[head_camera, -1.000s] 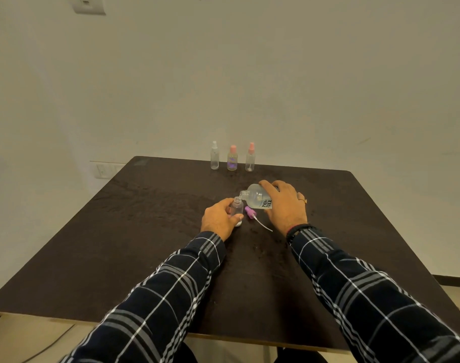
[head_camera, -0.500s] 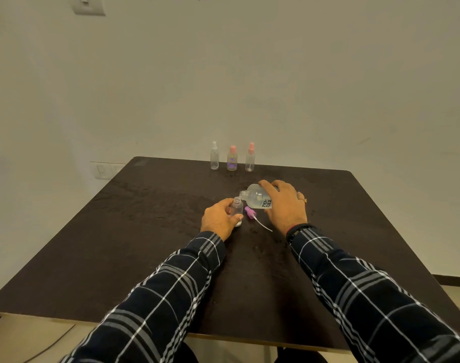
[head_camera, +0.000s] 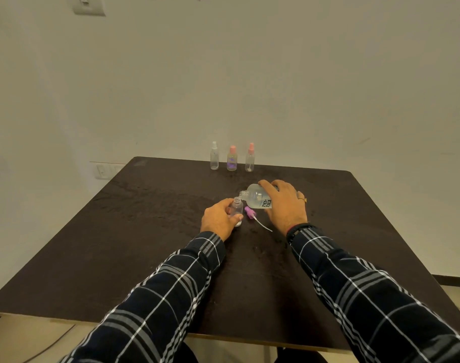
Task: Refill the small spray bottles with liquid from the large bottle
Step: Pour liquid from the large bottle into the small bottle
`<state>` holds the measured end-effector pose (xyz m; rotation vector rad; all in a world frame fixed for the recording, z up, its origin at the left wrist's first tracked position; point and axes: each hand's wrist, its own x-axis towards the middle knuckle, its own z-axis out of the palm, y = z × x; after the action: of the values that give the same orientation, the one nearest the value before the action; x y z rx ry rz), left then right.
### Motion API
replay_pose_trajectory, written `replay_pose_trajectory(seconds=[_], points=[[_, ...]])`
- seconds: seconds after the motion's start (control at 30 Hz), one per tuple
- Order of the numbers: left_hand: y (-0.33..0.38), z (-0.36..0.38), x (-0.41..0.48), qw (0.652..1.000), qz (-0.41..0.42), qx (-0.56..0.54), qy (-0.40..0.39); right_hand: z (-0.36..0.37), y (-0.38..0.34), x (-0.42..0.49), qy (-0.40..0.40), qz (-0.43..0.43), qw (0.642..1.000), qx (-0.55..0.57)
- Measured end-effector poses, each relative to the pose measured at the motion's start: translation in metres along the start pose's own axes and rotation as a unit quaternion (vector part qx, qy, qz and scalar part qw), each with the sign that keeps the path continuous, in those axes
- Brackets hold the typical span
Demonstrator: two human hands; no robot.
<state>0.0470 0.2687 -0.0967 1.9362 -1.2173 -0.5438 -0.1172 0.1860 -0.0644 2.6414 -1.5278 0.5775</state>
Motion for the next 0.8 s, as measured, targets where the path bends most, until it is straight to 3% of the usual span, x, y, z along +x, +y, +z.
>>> replay_pose_trajectory(seconds=[0.8], points=[[-0.0007, 0.0002, 0.0002, 1.0, -0.001, 0.001, 0.0, -0.0055, -0.0005, -0.0004, -0.006, -0.006, 1.0, -0.003]])
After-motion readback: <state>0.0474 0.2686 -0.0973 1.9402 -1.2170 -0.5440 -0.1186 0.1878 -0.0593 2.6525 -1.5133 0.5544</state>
